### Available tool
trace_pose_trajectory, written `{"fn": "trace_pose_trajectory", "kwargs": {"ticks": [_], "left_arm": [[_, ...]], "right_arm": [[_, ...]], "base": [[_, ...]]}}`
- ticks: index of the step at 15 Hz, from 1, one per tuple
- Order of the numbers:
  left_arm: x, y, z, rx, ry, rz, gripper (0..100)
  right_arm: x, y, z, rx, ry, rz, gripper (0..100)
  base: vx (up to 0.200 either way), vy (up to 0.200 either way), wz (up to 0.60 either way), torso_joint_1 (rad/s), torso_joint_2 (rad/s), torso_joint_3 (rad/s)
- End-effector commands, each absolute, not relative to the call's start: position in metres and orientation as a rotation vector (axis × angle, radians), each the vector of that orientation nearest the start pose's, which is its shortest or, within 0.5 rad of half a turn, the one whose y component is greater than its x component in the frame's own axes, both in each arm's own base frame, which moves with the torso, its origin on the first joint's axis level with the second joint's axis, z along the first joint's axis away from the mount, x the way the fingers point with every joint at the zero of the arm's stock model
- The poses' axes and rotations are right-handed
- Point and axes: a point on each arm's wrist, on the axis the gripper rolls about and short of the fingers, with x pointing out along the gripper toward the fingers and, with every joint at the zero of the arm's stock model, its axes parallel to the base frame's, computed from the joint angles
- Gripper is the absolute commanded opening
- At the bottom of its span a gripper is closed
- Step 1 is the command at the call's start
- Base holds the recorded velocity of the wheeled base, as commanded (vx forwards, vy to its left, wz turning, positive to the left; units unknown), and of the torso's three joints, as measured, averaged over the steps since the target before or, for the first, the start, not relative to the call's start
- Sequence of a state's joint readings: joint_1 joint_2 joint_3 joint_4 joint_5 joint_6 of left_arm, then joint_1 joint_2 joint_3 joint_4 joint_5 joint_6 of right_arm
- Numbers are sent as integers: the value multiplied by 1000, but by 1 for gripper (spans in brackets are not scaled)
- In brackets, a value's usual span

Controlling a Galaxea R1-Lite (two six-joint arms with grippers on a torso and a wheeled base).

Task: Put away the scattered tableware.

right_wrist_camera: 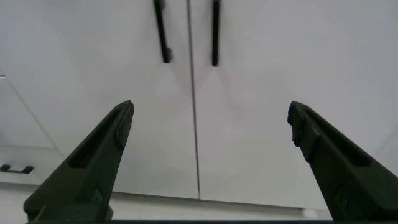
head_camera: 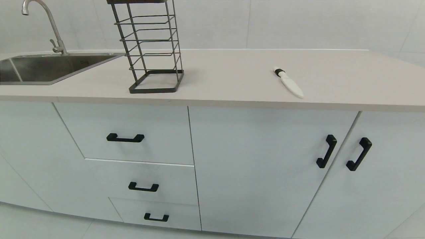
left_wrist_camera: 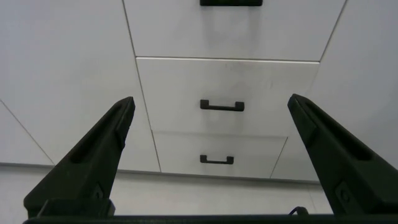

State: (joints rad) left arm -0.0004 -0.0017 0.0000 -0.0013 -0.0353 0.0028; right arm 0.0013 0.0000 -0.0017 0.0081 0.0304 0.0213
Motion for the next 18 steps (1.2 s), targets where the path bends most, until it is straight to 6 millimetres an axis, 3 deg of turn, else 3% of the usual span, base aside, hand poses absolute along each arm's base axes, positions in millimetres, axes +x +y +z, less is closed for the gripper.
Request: {"fn": "trace_pose_trajectory", "kwargs": {"ticks": [1,5,16,18], "left_arm": [[-23,-1,76,2,-2,-37,100],[-23,-1,76,2,-2,-37,100],[-23,-1,76,-3,-1,-38,100],[-23,-1,76,0,-2,-40,100]], "right_arm": [[-23,1,75,22,8,31,100],[-23,1,75,22,8,31,100],[-23,1,75,22,8,31,100],[-23,1,75,22,8,31,100]], "base": [[0,0,0,0,0,0],[0,-150,0,2,3,1],[0,0,0,0,0,0],[200,0,0,2,-2,7]]}}
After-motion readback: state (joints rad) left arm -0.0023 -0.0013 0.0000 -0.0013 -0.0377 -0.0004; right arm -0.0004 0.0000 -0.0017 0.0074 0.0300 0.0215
